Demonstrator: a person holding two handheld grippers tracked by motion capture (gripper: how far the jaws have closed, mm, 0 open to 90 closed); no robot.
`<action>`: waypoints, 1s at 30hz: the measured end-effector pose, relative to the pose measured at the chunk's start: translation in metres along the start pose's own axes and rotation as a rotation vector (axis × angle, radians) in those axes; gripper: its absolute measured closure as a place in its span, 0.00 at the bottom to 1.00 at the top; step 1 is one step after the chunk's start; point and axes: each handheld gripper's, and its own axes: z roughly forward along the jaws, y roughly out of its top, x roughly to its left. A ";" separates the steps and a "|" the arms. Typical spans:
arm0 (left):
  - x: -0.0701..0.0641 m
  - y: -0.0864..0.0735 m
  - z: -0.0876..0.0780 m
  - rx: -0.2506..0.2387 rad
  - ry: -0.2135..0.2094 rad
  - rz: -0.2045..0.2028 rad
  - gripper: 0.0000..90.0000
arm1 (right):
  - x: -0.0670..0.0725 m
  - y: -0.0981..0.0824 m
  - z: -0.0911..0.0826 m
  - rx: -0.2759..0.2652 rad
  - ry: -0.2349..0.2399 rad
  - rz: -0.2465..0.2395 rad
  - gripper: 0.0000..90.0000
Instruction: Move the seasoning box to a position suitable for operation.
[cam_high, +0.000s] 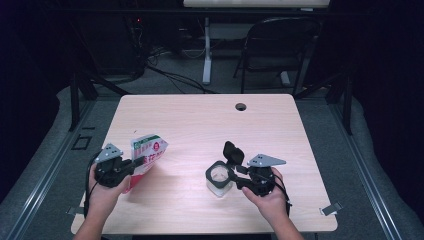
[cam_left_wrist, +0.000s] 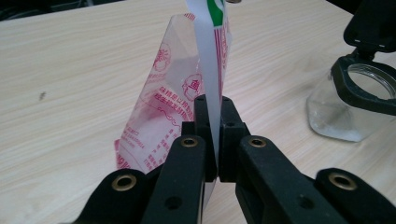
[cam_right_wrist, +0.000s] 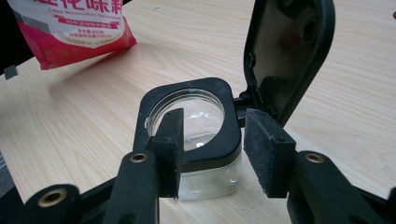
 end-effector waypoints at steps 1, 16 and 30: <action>0.002 0.001 -0.002 -0.006 0.005 -0.004 1.00 | 0.000 0.000 0.000 0.000 0.000 0.000 0.65; 0.016 0.011 -0.031 -0.063 0.062 -0.015 1.00 | 0.001 -0.001 0.000 0.005 0.002 0.005 0.65; 0.000 0.022 -0.022 -0.069 0.001 0.037 1.00 | 0.000 -0.004 -0.006 -0.009 -0.009 0.014 0.65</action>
